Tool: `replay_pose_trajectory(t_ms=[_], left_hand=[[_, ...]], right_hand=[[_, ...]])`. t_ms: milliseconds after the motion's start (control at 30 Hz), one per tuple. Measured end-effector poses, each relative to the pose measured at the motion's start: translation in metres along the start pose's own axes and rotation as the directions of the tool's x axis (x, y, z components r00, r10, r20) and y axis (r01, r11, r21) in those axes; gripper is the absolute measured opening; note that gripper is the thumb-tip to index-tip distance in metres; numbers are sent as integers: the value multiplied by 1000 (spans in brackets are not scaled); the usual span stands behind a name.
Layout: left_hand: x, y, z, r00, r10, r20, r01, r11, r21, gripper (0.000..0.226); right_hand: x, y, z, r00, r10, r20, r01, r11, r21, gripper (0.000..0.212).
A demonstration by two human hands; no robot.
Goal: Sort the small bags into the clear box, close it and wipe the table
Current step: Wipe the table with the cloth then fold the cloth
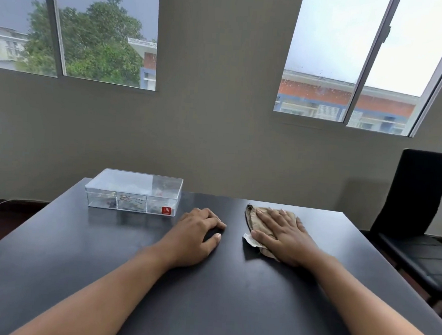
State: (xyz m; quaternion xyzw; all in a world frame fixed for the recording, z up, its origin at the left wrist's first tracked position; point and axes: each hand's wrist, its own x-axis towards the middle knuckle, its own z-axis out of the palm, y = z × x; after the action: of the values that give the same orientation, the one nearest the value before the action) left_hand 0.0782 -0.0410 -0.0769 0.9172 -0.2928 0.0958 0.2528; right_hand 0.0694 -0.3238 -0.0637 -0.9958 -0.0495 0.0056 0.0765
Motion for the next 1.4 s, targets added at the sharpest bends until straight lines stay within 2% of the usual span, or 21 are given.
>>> replay_pose_trajectory(t_ms=[100,300,433,600,867,1133,1300,1400], left_hand=[[0,-2,4,1000,3,-6,-3,1000,-9,39],[1,-5,7,999,24,-23,-24,1000,-3,36],[0,-6,3,999,39,-17,-39,999,-16,35],[-2,-3,-2,998,52,-19,-53,998,-35,36],[-21,10,-13,972,226,66,-223,974,-48,45],[-26,15,-13,965,248,87,-242,967,-73,45],[-26,14,-12,964,253,85,-247,966,-76,45],[-26,13,-10,965,248,86,-242,967,-80,44]], right_hand=[[29,3,-2,997,81,-17,-80,997,18,91],[62,-11,-4,985,170,-5,-170,985,44,82],[52,-16,-2,997,72,-11,-71,995,73,67],[7,-37,4,998,-68,-4,68,997,31,64],[-99,-45,2,989,-143,35,143,990,14,55],[-143,-27,-4,994,-89,66,89,996,10,57],[-107,-10,-6,1000,-15,24,15,1000,8,73],[-77,9,-6,998,57,11,-57,998,18,74]])
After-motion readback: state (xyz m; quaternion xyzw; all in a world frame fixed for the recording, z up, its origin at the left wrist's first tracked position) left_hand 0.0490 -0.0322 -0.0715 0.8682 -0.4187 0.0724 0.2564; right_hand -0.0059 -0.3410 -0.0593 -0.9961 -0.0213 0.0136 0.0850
